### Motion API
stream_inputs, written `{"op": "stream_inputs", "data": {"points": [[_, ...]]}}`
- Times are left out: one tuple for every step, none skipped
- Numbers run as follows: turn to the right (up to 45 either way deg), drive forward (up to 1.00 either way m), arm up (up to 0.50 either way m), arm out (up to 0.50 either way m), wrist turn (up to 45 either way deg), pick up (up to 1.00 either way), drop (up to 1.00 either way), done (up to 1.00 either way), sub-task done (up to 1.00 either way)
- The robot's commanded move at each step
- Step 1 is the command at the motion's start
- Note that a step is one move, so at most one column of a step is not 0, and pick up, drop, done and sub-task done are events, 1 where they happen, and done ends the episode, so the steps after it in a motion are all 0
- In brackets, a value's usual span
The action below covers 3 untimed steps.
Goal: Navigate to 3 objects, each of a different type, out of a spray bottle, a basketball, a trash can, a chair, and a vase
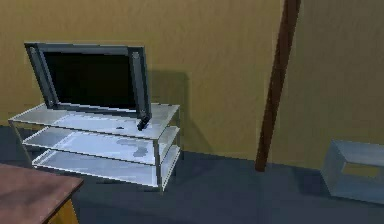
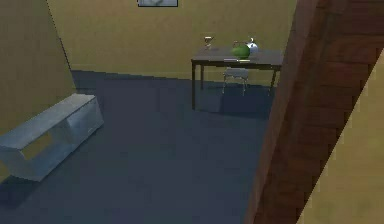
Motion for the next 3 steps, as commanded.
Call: {"op": "stream_inputs", "data": {"points": [[0.0, 0.05, 0.00, 0.00, 0.0, 0.00, 0.00, 0.00, 0.00], [9.0, 0.00, 0.00, 0.00, 0.0, 0.00, 0.00, 0.00, 0.00], [0.0, 0.30, 0.00, 0.00, 0.0, 0.00, 0.00, 0.00, 0.00]]}}
